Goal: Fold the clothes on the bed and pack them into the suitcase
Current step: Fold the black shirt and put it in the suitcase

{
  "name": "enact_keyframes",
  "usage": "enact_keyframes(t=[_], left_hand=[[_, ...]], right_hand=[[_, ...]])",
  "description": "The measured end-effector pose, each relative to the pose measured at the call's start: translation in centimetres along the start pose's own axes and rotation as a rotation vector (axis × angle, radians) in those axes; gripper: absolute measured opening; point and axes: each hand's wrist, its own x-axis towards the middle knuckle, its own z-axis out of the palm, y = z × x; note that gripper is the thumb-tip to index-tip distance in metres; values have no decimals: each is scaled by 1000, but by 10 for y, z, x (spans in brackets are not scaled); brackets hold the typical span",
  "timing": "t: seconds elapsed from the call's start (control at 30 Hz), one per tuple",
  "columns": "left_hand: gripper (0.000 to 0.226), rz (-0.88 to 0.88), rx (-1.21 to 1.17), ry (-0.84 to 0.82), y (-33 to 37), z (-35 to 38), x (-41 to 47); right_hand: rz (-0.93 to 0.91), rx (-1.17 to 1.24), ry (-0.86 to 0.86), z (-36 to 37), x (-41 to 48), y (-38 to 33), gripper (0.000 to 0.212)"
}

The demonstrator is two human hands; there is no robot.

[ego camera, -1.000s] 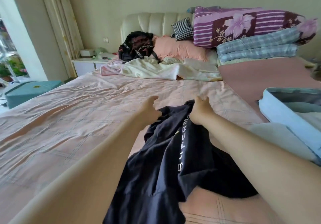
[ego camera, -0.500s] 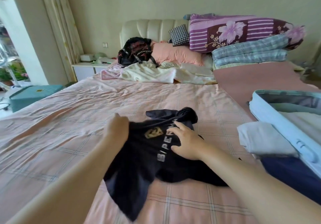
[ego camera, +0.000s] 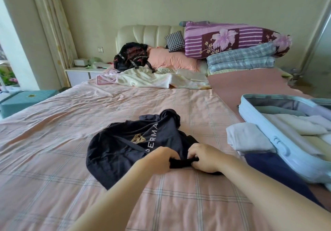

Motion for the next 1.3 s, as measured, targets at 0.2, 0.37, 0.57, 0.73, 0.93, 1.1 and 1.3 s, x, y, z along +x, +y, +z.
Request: enact_keyframes(t=[0.2, 0.37, 0.57, 0.73, 0.93, 1.1, 1.3], left_hand=[[48, -245, 225, -538, 13, -58, -40], [32, -587, 303, -699, -5, -69, -63], [24, -256, -24, -54, 29, -35, -47], [83, -288, 141, -305, 46, 13, -46], [28, -202, -98, -190, 33, -3, -56], [29, -285, -582, -786, 53, -20, -69], [23, -233, -791, -588, 44, -21, -57]], right_hand=[[27, 408, -508, -25, -29, -69, 20], [40, 716, -495, -30, -23, -86, 19], [43, 78, -78, -15, -18, -30, 55], [-155, -384, 90, 18, -11, -31, 47], [-173, -67, 132, 11, -25, -41, 23], [271, 133, -612, -20, -63, -57, 14], [321, 351, -547, -42, -46, -50, 38]])
